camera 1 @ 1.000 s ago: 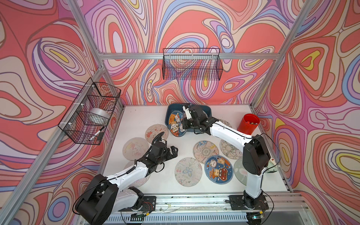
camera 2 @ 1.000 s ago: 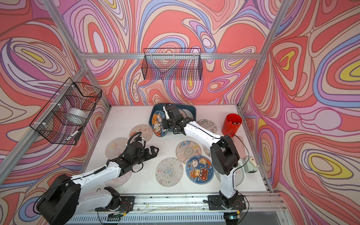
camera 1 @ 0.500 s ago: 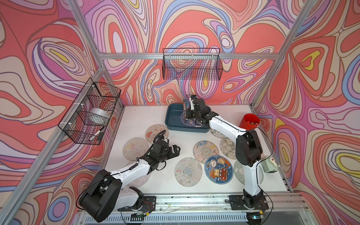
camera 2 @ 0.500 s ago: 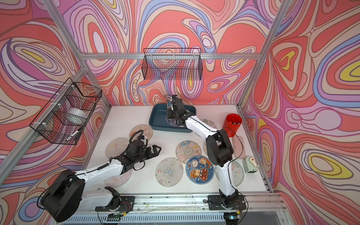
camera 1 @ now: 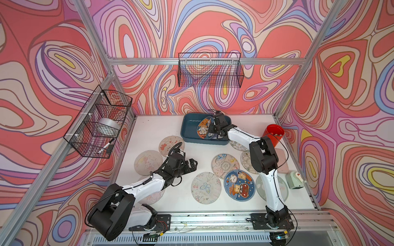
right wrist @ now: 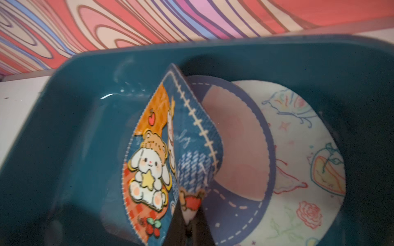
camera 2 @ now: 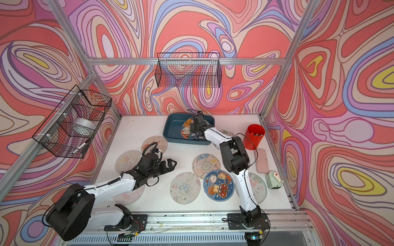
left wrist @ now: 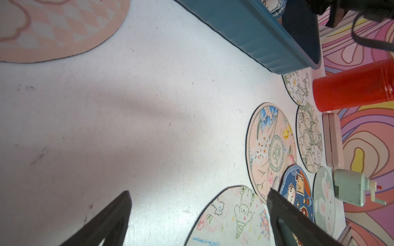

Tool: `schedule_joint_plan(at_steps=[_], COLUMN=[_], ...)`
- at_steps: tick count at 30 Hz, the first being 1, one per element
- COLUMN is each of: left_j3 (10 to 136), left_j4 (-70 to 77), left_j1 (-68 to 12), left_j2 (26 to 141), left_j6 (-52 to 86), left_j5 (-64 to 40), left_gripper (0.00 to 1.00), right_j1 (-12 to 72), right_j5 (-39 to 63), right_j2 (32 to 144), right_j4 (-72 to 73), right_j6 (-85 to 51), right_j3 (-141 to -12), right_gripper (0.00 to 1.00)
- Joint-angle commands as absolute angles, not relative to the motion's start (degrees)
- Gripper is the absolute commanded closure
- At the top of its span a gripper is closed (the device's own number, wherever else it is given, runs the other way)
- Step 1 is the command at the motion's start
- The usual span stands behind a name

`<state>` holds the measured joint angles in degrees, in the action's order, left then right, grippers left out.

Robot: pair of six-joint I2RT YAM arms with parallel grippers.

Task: Put the coasters into the storage box
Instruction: Place the coaster in the storage box, then pick up the coaster from the center of the board.

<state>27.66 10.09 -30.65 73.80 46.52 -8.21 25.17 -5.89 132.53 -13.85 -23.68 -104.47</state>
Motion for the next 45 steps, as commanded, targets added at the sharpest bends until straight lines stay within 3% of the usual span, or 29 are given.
schedule_joint_plan(at_steps=[1, 4, 9, 14, 21, 32, 45], left_j3=[30.57, 31.45, 31.66, 31.38, 31.60, 34.35, 38.45], left_j4=[10.25, 9.63, 8.29, 7.40, 6.31, -3.90, -18.68], left_j1=[-30.42, -30.47, -30.42, -30.41, -30.49, -31.06, -38.46], left_j2=[74.61, 75.03, 74.98, 74.36, 74.26, 74.98, 76.44], left_j6=[46.32, 46.49, 46.86, 47.11, 47.46, 49.31, 48.73], left_j5=[-8.29, -8.06, -7.30, -5.50, -5.12, -4.60, -1.43], left_gripper=[0.00, 0.00, 0.00, 0.00, 0.00, 0.01, 0.01], right_j1=[24.83, 24.61, 24.35, 24.05, 24.08, 24.17, 28.62], right_j5=[-8.44, -8.34, -9.14, -9.71, -8.46, 4.48, 11.46], right_j2=[134.69, 135.24, 133.28, 129.79, 124.07, 115.27, 103.14], right_j4=[-16.53, -17.40, -17.32, -16.64, -16.35, -20.65, -27.66], right_j6=[-24.78, -24.70, -23.80, -22.06, -19.92, -17.39, -18.64], right_j3=[-107.33, -107.75, -106.10, -104.06, -101.36, -93.89, -78.89], right_gripper=[0.89, 0.78, 0.43, 0.30, 0.29, 0.29, 0.30])
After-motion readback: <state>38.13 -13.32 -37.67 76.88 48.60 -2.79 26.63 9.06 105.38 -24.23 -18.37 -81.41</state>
